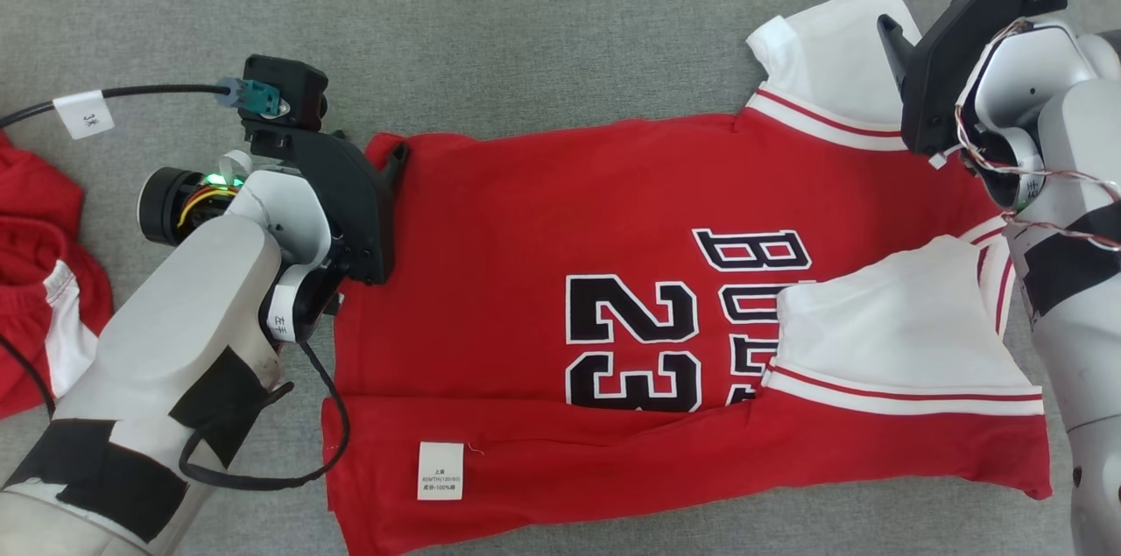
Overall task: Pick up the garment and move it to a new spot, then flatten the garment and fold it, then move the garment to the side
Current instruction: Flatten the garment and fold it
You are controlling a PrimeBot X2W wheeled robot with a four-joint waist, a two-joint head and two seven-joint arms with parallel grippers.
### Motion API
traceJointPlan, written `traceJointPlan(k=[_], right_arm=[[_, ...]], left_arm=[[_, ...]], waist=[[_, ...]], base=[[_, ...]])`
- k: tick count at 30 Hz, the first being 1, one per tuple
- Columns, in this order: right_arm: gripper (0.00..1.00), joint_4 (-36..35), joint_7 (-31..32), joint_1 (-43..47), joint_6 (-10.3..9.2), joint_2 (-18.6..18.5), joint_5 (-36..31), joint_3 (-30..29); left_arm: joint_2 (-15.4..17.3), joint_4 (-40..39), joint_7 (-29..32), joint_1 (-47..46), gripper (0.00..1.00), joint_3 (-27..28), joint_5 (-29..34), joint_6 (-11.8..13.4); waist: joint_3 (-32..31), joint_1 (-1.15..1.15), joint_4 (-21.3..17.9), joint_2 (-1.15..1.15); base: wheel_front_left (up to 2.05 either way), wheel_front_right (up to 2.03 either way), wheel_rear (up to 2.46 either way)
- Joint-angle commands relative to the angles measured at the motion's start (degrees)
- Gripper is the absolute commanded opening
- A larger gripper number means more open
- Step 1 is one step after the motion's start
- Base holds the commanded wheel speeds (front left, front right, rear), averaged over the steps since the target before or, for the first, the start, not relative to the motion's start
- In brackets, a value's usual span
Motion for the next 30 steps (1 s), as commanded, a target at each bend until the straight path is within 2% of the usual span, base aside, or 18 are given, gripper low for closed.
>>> traceJointPlan(k=[1,2,7,9,12,18,26,30], right_arm=[[1.00,0.75,-0.33,-1.00,-0.13,-0.40,-0.07,0.31],[1.00,1.19,-0.11,-1.32,-0.13,-0.49,-0.26,0.61],[1.00,3.25,0.50,-3.94,-0.13,-1.50,-0.88,2.73],[1.00,4.47,0.00,-5.53,-0.13,-2.47,-1.70,4.13],[1.00,5.92,-1.70,-6.30,-0.13,-4.02,-2.12,4.82],[1.00,8.12,-5.27,-5.28,-0.13,-4.84,-2.86,7.12],[1.00,9.78,-11.20,-6.22,-0.14,-5.96,-4.10,7.61],[1.00,12.70,-10.69,-6.53,-0.13,-6.14,-5.53,6.27]], left_arm=[[-1.06,0.67,2.78,2.84,0.43,-1.61,-1.07,-0.74],[-1.04,0.48,3.50,2.92,0.01,-1.81,-1.35,-1.00],[-0.38,-0.75,6.52,2.34,0.00,-2.09,-2.30,-1.58],[0.18,-1.94,6.68,0.90,0.00,-2.57,-0.98,-0.91],[-1.67,-3.22,6.01,0.53,0.00,-2.70,-0.80,0.31],[-4.05,-3.99,4.50,2.55,0.00,-4.18,0.18,1.88],[-4.64,-3.62,2.75,5.12,0.00,-5.70,1.23,2.34],[-5.46,-3.35,2.40,5.41,0.00,-6.14,0.95,1.98]], waist=[[0.14,0.00,0.31,0.00],[0.19,0.00,0.43,0.00],[1.16,0.00,1.10,0.00],[2.37,0.00,1.63,0.00],[3.56,0.00,3.12,0.00],[4.30,0.00,4.21,0.00],[4.86,0.00,4.96,0.00],[4.82,0.00,5.61,0.00]], base=[[0.00,0.00,0.00],[0.00,0.00,0.00],[0.00,0.00,0.00],[0.00,0.00,0.00],[0.00,0.00,0.00],[0.00,0.00,0.00],[0.00,0.00,0.00],[0.00,0.00,0.00]])
